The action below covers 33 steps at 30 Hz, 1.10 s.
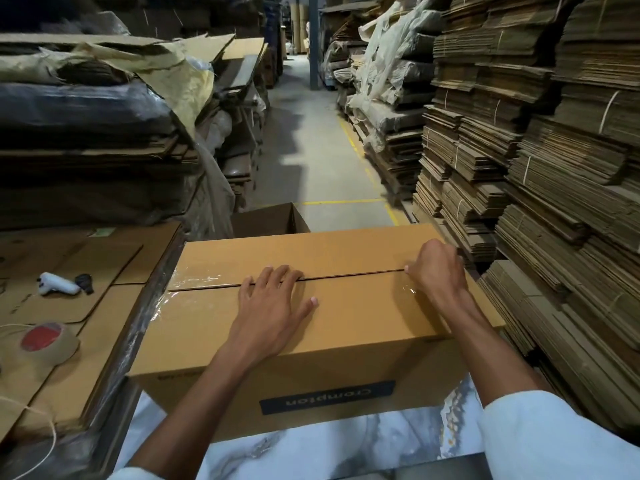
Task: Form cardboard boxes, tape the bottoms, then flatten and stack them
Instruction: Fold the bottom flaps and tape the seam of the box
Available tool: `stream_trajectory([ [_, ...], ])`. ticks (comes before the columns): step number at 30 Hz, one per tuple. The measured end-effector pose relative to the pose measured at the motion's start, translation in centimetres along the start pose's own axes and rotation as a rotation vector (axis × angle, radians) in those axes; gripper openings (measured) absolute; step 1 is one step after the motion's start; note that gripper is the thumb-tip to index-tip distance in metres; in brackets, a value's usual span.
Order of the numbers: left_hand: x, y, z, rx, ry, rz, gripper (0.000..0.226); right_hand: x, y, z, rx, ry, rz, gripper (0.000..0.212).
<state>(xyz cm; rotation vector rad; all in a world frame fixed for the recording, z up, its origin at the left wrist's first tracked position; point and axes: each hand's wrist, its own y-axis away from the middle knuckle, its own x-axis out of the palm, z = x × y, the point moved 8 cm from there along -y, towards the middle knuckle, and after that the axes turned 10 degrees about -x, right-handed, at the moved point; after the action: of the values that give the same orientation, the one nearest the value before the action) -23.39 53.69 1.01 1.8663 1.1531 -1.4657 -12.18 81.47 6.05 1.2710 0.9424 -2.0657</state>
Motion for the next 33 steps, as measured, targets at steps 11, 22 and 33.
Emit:
stream_trajectory([
  [11,-0.1,-0.1,0.1,-0.008,0.014,-0.003,0.061,0.0,0.5,0.5,-0.143,0.218,0.127,0.029],
  [22,0.2,-0.4,-0.1,-0.010,0.011,0.021,0.062,-2.3,-2.1,-11.2,0.110,-0.282,0.047,0.014],
  [33,0.3,-0.5,-0.4,-0.018,0.025,0.036,0.062,-2.7,-2.1,-18.5,0.306,-0.478,-0.137,0.013],
])
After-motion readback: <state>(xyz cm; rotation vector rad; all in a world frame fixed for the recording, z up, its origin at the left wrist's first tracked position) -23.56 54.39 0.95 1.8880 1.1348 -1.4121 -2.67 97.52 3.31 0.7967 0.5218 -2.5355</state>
